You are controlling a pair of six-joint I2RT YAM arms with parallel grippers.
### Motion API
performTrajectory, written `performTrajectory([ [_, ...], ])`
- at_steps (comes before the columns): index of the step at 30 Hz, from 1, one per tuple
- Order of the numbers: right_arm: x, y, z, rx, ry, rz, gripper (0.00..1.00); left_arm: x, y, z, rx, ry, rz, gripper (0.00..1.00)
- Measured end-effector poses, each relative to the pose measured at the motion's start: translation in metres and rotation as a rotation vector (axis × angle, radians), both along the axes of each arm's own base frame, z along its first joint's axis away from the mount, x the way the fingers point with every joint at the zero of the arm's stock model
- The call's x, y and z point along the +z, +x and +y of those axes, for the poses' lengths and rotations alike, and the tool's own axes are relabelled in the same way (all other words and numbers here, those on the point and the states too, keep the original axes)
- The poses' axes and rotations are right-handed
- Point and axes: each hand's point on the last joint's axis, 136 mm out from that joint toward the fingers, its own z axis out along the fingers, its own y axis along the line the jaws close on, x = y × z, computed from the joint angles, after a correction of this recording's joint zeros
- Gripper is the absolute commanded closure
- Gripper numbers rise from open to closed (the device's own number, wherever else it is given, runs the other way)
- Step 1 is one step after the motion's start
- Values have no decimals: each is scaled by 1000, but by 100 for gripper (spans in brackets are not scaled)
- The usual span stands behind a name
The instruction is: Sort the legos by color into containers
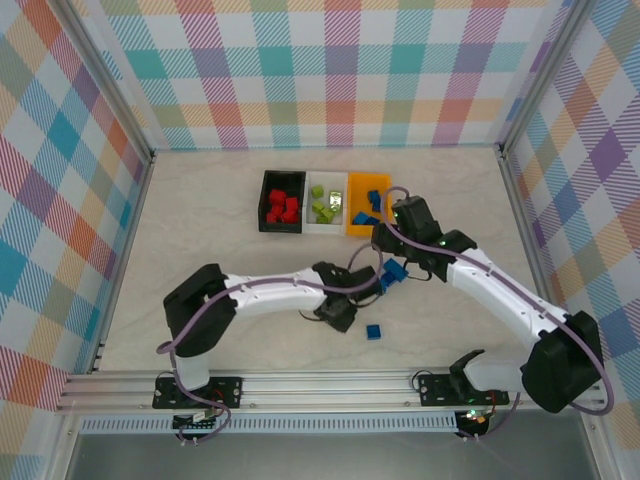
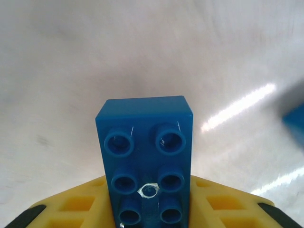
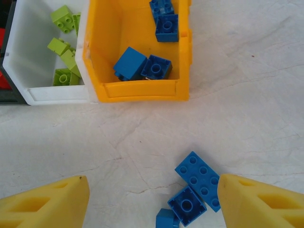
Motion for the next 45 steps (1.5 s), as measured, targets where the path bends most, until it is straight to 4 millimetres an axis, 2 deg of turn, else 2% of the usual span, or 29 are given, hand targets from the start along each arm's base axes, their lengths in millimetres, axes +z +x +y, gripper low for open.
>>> performTrajectory([
  [2, -1, -4, -6, -21, 1, -6, 28, 22, 30, -3, 60, -59, -56, 65],
  [8, -8, -19, -22, -72, -5, -5, 28, 105, 129, -23, 224, -279, -279, 65],
  [11, -10, -24, -26, -84, -7, 0, 28, 129, 172, -36, 279, -350, -360, 65],
  [14, -10, -27, -29, -87, -8, 2, 28, 129, 211, -54, 316, -375, -405, 65],
  [17, -13, -32, -30, -81, -8, 13, 28, 111, 240, -72, 339, -371, -415, 64],
  [21, -23, -41, -23, -39, 14, 63, 29, 81, 264, -88, 370, -357, -401, 62],
  [25, -45, -63, -10, 40, 35, 158, 28, 65, 277, -97, 398, -356, -373, 49],
  [28, -68, -97, 9, 152, 21, 256, 27, 64, 280, -99, 410, -367, -358, 35],
  [32, -97, -143, 33, 281, -9, 381, 27, 65, 276, -99, 409, -374, -335, 13],
  [34, -108, -159, 39, 313, -26, 428, 27, 65, 270, -96, 406, -374, -316, 3],
  [36, -116, -169, 44, 330, -41, 464, 27, 70, 258, -89, 406, -375, -295, 0],
  [38, -123, -175, 46, 335, -62, 490, 28, 87, 247, -82, 400, -394, -298, 0],
  [40, -130, -180, 46, 333, -87, 515, 29, 118, 234, -74, 393, -440, -323, 0],
  [43, -142, -184, 44, 326, -134, 543, 31, 178, 210, -55, 386, -545, -391, 0],
  [45, -148, -185, 44, 322, -161, 557, 34, 224, 185, -38, 377, -631, -452, 0],
])
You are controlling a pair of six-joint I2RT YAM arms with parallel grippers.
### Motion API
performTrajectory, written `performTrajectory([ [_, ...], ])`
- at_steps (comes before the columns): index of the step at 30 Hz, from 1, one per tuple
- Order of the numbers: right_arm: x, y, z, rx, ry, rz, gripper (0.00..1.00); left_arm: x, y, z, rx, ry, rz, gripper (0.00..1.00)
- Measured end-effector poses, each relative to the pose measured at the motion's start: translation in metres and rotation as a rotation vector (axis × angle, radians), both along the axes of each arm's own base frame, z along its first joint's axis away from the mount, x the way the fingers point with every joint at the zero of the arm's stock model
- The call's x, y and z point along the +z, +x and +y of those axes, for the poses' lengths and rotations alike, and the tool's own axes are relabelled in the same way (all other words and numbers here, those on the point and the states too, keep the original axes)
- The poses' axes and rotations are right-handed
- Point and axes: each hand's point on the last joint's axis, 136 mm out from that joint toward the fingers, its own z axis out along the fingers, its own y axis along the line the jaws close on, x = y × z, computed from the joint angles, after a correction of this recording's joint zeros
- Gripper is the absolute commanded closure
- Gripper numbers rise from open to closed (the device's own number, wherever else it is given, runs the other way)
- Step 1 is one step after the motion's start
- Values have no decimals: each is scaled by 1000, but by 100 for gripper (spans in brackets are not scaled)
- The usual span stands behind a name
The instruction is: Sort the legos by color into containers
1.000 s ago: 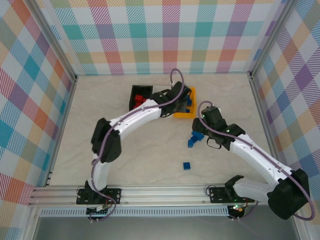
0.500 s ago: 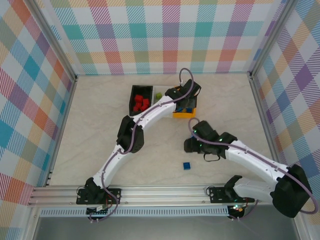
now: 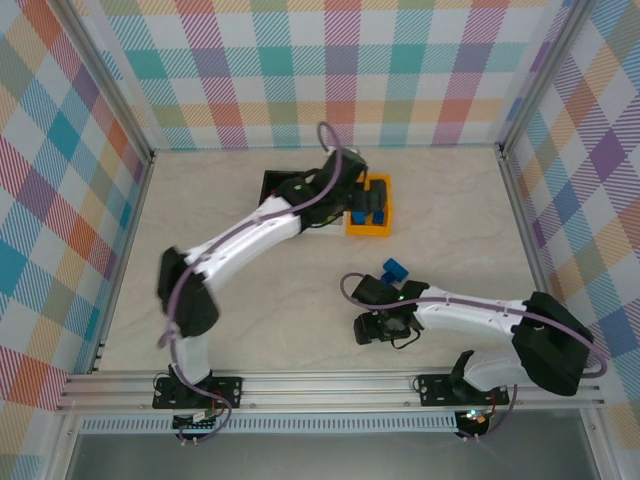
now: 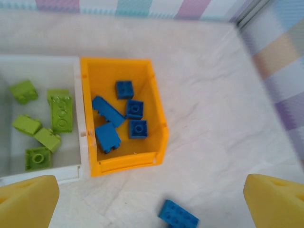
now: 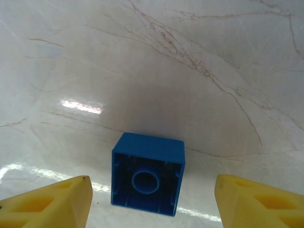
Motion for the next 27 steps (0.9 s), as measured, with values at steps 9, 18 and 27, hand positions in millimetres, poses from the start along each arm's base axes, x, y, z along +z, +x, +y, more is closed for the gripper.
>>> performTrajectory([
  [9, -3, 6, 10, 18, -40, -12, 59, -24, -79, 75, 51, -27, -13, 0],
  [18, 25, 26, 26, 27, 2, -102, 68, -146, -134, 149, 143, 135, 190, 0],
  [27, 131, 139, 39, -67, 142, -366, 67, -151, -151, 161, 130, 100, 203, 0],
])
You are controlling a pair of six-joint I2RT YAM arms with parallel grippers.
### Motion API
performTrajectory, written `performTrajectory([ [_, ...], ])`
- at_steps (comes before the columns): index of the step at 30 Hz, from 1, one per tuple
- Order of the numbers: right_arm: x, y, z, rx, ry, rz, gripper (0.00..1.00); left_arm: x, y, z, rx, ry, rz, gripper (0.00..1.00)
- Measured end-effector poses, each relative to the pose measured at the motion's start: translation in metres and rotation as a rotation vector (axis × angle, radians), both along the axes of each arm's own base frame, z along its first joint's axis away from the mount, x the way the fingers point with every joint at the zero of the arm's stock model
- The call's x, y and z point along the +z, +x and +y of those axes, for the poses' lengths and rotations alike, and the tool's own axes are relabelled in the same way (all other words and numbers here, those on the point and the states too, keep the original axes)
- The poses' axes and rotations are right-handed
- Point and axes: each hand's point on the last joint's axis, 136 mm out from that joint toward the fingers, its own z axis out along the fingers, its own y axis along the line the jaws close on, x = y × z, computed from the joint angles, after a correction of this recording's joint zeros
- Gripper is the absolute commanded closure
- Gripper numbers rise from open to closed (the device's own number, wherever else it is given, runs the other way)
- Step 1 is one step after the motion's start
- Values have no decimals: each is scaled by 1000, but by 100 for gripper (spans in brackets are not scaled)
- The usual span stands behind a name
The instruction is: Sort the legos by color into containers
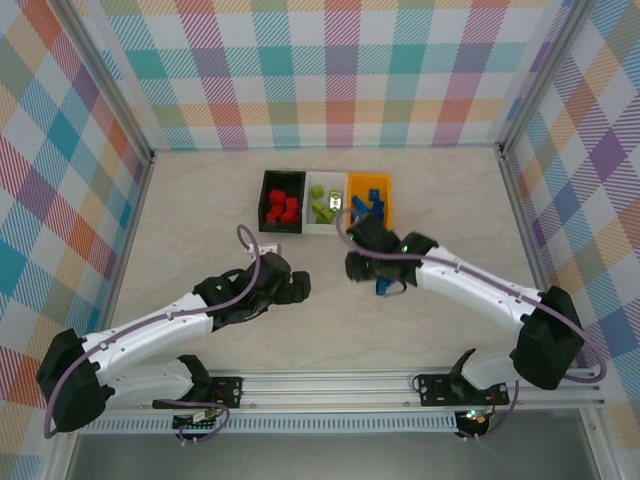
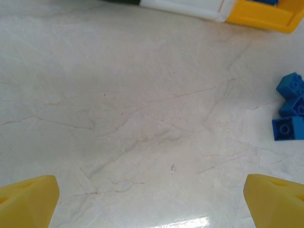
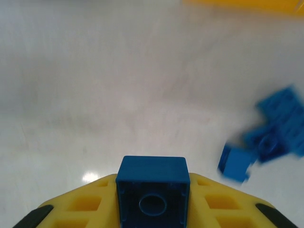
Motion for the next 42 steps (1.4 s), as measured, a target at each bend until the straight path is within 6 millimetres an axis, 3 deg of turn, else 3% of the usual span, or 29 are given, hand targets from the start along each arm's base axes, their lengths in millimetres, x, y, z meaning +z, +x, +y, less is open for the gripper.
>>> performTrajectory([
  [2, 14, 38, -2, -44, 19, -47, 67, -6, -2, -2, -10, 5, 20, 0],
  [4, 16, 76, -2, -80, 19, -71, 66, -11, -2, -7, -21, 4, 37, 0],
  [9, -20, 149, -4, -144, -31, -44, 66, -24, -2, -20, -68, 13, 85, 3],
  [12, -44, 176, -9, -172, -57, -13, 61, -34, 0, -33, -112, 33, 124, 3],
  [14, -57, 188, -13, -189, -68, 7, 46, -39, 2, -44, -146, 37, 145, 3],
  [15, -61, 191, -15, -192, -72, 18, 39, -41, 2, -51, -167, 39, 155, 3],
  [18, -55, 198, -22, -206, -65, 7, 33, -45, 5, -73, -233, 51, 176, 3],
  [21, -44, 192, -26, -209, -53, -12, 32, -48, 8, -101, -299, 60, 185, 5],
  [26, -2, 154, -47, -221, 1, -74, 32, -51, 16, -156, -398, 54, 182, 10],
  [29, 28, 129, -61, -235, 49, -134, 32, -55, 21, -191, -449, 45, 183, 19],
  [32, 41, 110, -72, -245, 76, -170, 32, -64, 27, -219, -486, 42, 191, 32],
  [35, 38, 93, -82, -250, 72, -170, 32, -79, 31, -230, -502, 72, 212, 37],
  [38, 30, 80, -90, -255, 66, -158, 32, -92, 31, -228, -503, 113, 238, 41],
  [42, 29, 73, -95, -267, 72, -163, 32, -103, 30, -225, -507, 158, 261, 39],
])
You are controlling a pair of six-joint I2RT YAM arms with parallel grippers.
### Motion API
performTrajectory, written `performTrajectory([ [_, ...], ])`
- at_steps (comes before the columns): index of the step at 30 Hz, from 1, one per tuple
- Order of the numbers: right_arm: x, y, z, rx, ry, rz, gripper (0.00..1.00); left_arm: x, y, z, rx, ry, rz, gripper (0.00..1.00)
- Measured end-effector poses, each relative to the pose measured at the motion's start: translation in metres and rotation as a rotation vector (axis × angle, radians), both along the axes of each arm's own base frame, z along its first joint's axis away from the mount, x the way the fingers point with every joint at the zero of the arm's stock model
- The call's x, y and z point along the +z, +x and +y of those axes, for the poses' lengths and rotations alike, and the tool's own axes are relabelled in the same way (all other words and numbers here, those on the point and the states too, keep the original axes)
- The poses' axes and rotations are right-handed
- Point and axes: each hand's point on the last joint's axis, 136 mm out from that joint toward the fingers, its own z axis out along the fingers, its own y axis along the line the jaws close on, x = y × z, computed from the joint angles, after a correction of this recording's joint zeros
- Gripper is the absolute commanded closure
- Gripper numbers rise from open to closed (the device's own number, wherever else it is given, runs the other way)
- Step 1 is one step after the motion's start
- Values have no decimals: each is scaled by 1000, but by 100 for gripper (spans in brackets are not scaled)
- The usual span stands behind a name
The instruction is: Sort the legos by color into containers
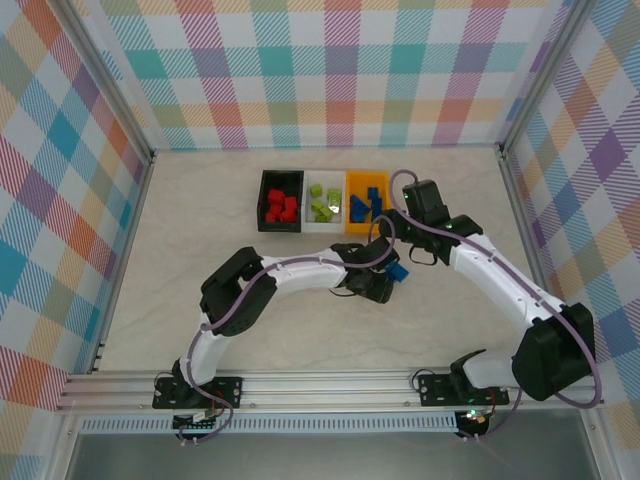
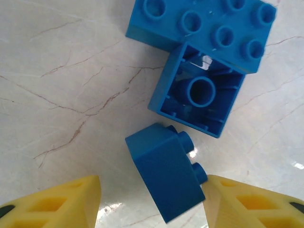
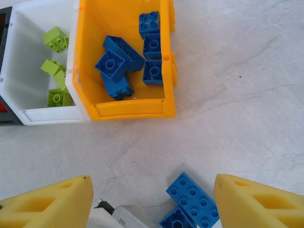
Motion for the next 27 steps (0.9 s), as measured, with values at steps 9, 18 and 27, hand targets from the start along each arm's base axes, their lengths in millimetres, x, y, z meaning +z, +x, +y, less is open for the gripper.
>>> performTrajectory([
  [9, 5, -1, -7, -28, 16, -29, 31, -2, 6, -1, -15, 44, -28, 45],
  [18, 7, 2, -8, -35, 26, -43, 31, -5, 13, 3, -36, 111, -54, 64],
  [27, 6, -1, -5, -22, 35, -36, 31, -1, 15, 13, -19, 112, -91, 68],
])
